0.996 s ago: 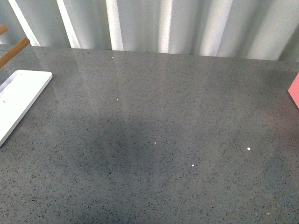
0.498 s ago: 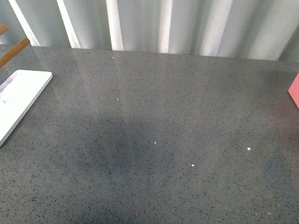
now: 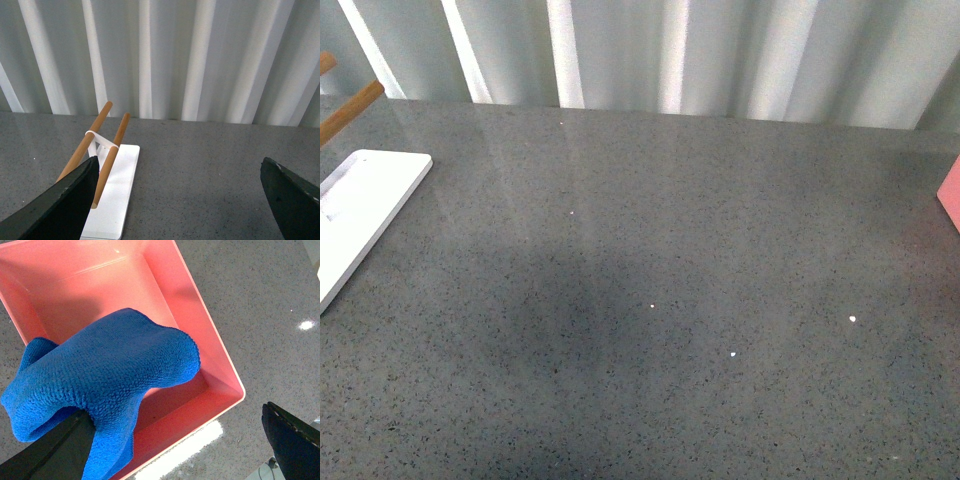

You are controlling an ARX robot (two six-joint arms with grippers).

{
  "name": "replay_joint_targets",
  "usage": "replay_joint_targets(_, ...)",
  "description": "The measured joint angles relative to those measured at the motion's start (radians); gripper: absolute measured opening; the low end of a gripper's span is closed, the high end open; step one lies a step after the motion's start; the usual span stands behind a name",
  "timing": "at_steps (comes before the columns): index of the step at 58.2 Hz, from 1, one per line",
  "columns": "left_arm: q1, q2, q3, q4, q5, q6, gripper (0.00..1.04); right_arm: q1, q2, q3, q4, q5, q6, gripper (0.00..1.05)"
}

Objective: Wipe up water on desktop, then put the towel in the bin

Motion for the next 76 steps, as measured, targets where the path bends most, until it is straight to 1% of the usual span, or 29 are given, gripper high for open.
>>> replay_joint_targets(2,0.0,0.0,0.0,0.0,0.0,0.0,0.98,0.0,0.0,0.0,0.0,0.0,0.0,0.98)
replay_joint_targets(4,0.0,0.0,0.0,0.0,0.0,0.0,0.98,-0.007,-0.011,-0.019,0.047,-0.042,-0.005,0.96)
replay_joint_targets(6,0.0,0.0,0.0,0.0,0.0,0.0,0.98,-0.027,-0.063,-0.128,0.269,-0.217,-0.029,0.9)
replay_joint_targets(7,0.0,0.0,0.0,0.0,0.0,0.0,0.98,-0.031,-0.106,-0.222,0.45,-0.362,-0.039,0.84)
replay_joint_targets(8,0.0,0.0,0.0,0.0,-0.005,0.0,0.98,-0.032,-0.134,-0.285,0.563,-0.438,-0.045,0.81)
replay_joint_targets(9,0.0,0.0,0.0,0.0,-0.003,0.0,0.98,-0.028,-0.177,-0.381,0.737,-0.52,-0.055,0.76)
replay_joint_targets(11,0.0,0.0,0.0,0.0,0.0,0.0,0.98,-0.015,-0.226,-0.496,0.967,-0.6,-0.062,0.68)
replay_joint_targets(13,0.0,-0.001,0.0,0.0,0.0,0.0,0.98,0.005,-0.266,-0.582,1.148,-0.622,-0.071,0.61)
replay_joint_targets(15,0.0,-0.001,0.0,0.0,0.001,0.0,0.98,0.023,-0.301,-0.647,1.271,-0.617,-0.076,0.54)
replay_joint_targets(19,0.0,0.0,0.0,0.0,0.0,0.0,0.98,0.045,-0.348,-0.722,1.376,-0.602,-0.081,0.43)
replay_joint_targets(23,0.0,0.0,0.0,0.0,-0.003,0.0,0.98,0.068,-0.389,-0.793,1.411,-0.579,-0.084,0.31)
replay_joint_targets(24,0.0,0.0,0.0,0.0,-0.003,0.0,0.98,0.071,-0.394,-0.803,1.414,-0.576,-0.084,0.29)
replay_joint_targets(33,0.0,0.0,0.0,0.0,0.0,0.0,0.98,0.11,-0.466,-0.916,1.431,-0.529,-0.089,0.03)
replay_joint_targets(54,0.0,0.0,0.0,0.0,0.0,0.0,0.98,0.183,-0.652,-1.075,1.409,-0.463,-0.091,0.03)
replay_joint_targets(59,0.0,0.0,0.0,0.0,0.0,0.0,0.98,0.236,-0.696,-1.098,1.389,-0.39,-0.093,0.03)
replay_joint_targets(65,0.0,0.0,0.0,0.0,0.0,0.0,0.98,0.269,-0.748,-1.124,1.361,-0.389,-0.095,0.03)
replay_joint_targets(76,0.0,0.0,0.0,0.0,0.0,0.0,0.98,0.27,-0.842,-1.156,1.303,-0.381,-0.095,0.03)
